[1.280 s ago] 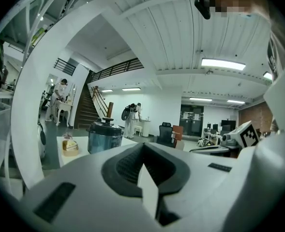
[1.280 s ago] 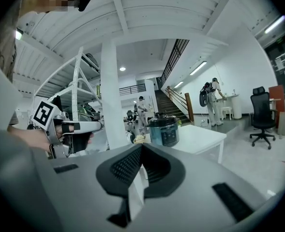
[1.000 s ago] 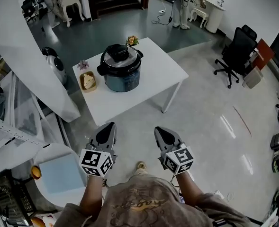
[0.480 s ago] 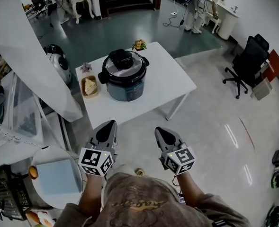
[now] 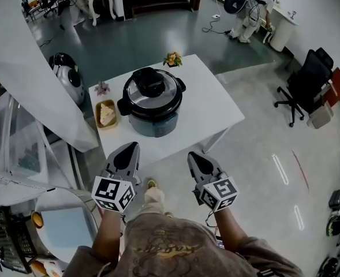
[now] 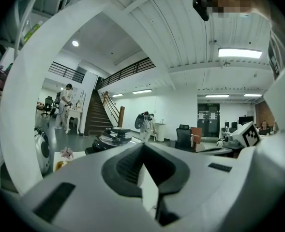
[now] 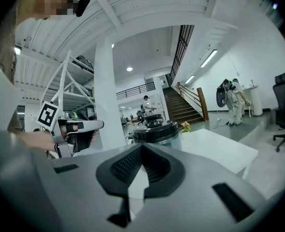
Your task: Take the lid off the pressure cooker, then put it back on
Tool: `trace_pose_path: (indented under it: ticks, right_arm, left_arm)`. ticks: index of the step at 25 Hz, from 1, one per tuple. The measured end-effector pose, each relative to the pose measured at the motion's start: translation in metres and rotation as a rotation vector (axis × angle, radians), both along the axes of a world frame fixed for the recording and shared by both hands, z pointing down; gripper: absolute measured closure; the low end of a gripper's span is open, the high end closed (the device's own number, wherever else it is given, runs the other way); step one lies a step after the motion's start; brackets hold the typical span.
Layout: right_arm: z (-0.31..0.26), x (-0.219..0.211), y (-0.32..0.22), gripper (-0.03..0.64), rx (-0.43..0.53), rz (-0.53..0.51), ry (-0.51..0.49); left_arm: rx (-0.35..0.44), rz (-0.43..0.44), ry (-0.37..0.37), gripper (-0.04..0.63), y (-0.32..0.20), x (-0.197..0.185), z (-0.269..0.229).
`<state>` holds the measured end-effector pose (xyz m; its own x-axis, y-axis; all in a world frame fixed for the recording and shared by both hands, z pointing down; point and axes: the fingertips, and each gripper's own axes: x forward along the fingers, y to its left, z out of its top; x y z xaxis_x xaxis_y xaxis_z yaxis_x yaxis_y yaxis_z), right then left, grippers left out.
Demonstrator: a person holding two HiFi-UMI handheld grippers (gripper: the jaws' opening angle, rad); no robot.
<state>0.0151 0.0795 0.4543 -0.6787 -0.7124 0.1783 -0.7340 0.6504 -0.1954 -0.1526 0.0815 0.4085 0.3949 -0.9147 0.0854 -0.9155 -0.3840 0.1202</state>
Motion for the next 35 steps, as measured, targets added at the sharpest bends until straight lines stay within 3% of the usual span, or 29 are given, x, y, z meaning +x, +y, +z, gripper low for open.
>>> trace_pose_path:
  ticks: [9,17,22,35]
  right_arm:
    - [-0.016,-0.027,-0.094,0.62,0.01,-0.01,-0.002]
    - [-0.03,-0.049,-0.158,0.62,0.049,-0.011,0.005]
    - [-0.036,-0.056,-0.176,0.62,0.047,0.0,-0.014]
    - [-0.051,-0.058,-0.215,0.609,0.062,-0.08,-0.038]
  left_arm:
    - [0.008,0.004,0.026,0.594,-0.092,-0.024,-0.013]
    - [0.007,0.072,0.01,0.594,-0.153,-0.031,-0.013]
    - [0.021,0.102,0.046,0.594,-0.172,-0.029,-0.021]
    - [0.024,0.049,0.075,0.593,-0.195,-0.03,-0.028]
